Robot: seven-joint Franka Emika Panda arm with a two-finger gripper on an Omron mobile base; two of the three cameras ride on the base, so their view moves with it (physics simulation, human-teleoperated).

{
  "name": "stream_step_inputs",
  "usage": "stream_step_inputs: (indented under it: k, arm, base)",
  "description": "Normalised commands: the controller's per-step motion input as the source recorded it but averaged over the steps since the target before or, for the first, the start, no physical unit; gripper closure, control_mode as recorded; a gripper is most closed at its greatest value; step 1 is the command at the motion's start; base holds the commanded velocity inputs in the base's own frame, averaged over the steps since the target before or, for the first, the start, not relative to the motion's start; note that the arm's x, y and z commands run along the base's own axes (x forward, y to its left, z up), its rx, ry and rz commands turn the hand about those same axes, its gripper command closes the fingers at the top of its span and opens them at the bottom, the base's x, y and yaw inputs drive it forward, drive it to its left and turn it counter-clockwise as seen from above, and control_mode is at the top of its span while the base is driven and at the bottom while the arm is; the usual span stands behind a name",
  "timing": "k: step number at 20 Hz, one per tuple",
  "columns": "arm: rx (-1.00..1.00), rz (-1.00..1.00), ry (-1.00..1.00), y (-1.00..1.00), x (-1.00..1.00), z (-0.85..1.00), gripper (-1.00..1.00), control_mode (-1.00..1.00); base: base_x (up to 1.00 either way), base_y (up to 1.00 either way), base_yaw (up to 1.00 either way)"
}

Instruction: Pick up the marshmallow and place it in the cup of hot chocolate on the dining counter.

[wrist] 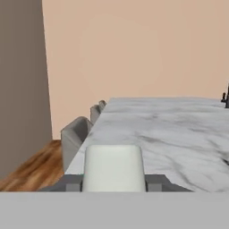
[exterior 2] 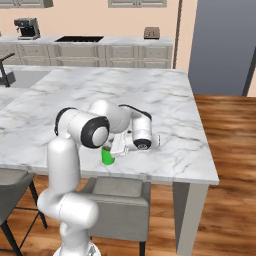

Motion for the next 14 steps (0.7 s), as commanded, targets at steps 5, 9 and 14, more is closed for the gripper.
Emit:
stream_step_inputs:
  k: [5, 9, 14]
  arm:
    - [-0.03, 0.0, -0.1, 0.05, -0.19, 0.0, -1.0, -1.0]
    - [0.0, 0.0, 0.0, 0.0, 0.19, 0.03, -1.0, -1.0]
    - [0.0, -0.01, -0.01, 0.0, -0.03, 0.67, -1.0, -1.0]
  base:
    - [0.0, 0.0, 0.0]
    - [0.0, 0.0, 0.0]
    - [0.0, 0.0, 0.0]
